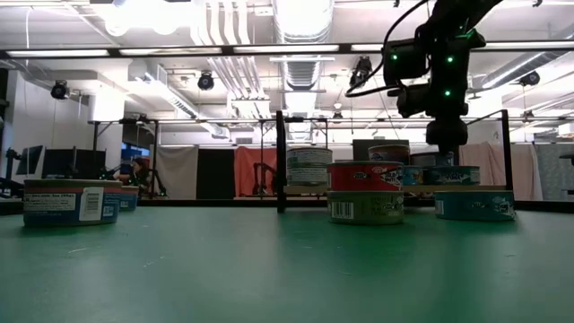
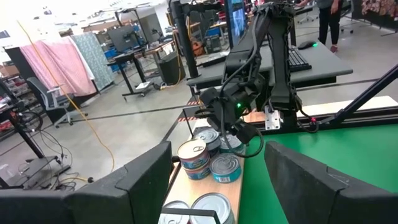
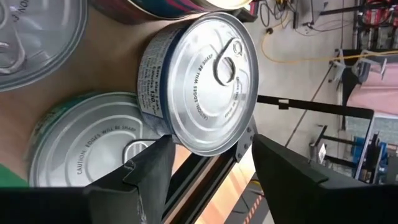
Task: Stack canned seafood by type on shelf
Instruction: Stack the blue tuna can on top of the blue tuna can on the shelf
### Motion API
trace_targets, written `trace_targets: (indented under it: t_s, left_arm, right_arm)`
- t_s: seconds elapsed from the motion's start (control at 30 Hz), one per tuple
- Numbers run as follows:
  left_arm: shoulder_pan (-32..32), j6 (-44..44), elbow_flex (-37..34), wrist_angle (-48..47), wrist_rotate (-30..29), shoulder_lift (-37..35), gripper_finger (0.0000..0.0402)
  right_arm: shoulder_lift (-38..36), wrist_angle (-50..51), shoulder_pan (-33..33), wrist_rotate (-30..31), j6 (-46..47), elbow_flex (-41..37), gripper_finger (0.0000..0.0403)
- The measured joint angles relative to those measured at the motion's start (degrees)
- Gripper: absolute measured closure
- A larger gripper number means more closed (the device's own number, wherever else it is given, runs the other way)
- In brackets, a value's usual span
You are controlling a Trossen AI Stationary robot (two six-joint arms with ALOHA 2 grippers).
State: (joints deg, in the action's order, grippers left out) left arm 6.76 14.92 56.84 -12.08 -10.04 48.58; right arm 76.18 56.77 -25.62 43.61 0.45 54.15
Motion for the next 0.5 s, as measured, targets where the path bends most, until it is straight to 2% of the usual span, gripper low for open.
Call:
trace_targets:
  t_s: [0.3, 0.37, 0.5]
  left_arm:
    - [0.0, -0.7, 0.0, -0.2, 0.0, 0.0, 0.0159]
    - [0.0, -0.9, 0.0, -0.5, 0.0, 0.0, 0.0159]
    - [0.0, -1.1, 0.0, -1.0, 0.0, 0.0, 0.0159]
  right_arm:
    - [-1.8, 4.0, 1.4, -0.9, 4.5, 2.5, 0.0212]
    - [-2.8, 5.0, 2.1, -3.7, 6.1, 3.9, 0.0218]
    - [-5.0, 5.3, 2.5, -14.7, 10.6, 6.9, 0.0235]
